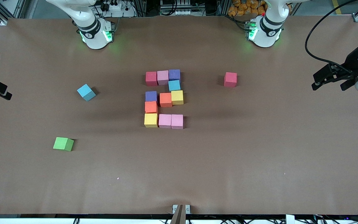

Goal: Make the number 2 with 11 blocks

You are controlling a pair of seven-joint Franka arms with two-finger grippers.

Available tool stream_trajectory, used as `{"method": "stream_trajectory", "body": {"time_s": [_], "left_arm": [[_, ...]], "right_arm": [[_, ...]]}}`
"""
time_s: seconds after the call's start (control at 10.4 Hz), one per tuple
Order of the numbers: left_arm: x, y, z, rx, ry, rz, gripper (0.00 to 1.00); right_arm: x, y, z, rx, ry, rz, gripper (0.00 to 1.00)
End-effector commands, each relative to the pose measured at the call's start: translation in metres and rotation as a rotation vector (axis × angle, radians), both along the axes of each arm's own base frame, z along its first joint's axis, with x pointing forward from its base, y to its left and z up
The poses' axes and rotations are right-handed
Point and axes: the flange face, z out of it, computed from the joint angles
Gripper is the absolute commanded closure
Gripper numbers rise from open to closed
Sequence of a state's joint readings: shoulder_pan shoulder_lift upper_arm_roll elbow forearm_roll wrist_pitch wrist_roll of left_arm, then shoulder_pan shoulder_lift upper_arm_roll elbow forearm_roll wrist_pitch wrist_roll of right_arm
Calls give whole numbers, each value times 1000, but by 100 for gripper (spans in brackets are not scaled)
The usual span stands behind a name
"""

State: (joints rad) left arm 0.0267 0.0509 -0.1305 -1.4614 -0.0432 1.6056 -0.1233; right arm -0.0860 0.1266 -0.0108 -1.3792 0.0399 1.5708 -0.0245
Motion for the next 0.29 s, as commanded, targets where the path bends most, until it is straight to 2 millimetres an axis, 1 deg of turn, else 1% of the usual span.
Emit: {"method": "stream_trajectory", "body": {"time_s": [0.0,0.19], "left_arm": [[0,-3,5,-1,-11,1,0],[0,-3,5,-1,-11,1,0]], "right_arm": [[-4,-4,5,16,-3,-12,0],[-5,-5,6,16,-4,-14,0]]}}
